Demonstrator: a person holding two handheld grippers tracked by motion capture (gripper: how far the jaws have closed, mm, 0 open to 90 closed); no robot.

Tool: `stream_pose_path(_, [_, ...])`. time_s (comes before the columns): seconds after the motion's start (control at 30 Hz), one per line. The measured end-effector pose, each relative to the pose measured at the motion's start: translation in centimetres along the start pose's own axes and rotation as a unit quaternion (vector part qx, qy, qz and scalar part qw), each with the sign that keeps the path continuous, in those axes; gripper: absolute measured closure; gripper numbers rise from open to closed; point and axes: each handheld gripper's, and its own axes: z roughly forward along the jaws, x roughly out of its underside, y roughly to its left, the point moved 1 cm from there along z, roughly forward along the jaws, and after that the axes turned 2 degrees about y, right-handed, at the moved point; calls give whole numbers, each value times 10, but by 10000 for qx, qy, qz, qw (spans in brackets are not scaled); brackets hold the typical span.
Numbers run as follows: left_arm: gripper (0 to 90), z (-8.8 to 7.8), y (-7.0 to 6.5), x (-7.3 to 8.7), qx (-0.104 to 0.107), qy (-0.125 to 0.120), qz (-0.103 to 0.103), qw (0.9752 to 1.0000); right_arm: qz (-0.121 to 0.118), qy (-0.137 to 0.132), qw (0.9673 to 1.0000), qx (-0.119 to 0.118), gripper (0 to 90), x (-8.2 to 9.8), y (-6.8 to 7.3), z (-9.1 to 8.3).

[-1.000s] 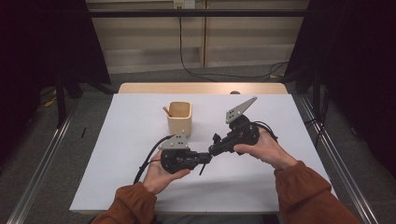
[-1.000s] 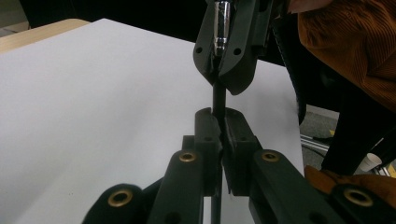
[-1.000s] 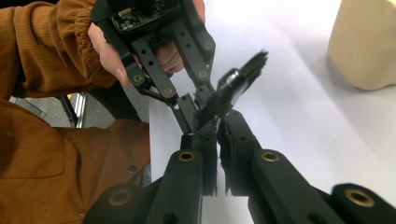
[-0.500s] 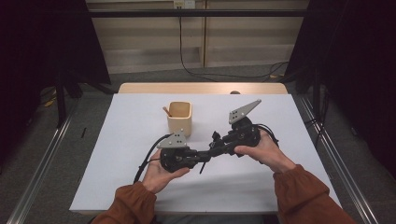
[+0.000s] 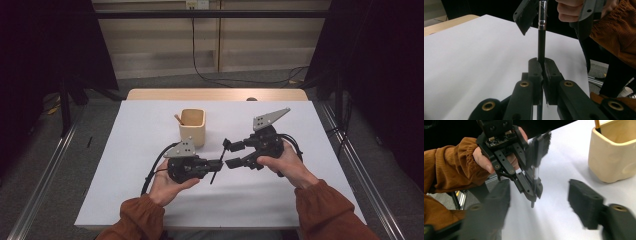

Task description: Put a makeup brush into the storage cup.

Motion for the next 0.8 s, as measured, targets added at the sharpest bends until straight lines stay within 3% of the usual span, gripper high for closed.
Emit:
stream_pose_path(0.2, [858,-3,1,1,-65,-5,-6,10000,44,-221,9994,268,99,6,0,-3])
stream_pose_path(0.37, [858,-6,3,2,-135,-16,-23,9999,83,-465,9978,458,0,11,-1,-6])
stream_pose_path(0.53, [858,-11,5,2,-220,-52,-45,9997,149,-711,9951,667,5,16,-1,-10])
stream_pose_path(0.73, [858,-19,8,1,-349,-100,-79,9993,266,-775,9926,892,24,23,-2,-14])
stream_pose_path(0.8, [858,-20,8,1,-377,-113,-86,9992,199,-813,9925,891,5,24,-1,-15])
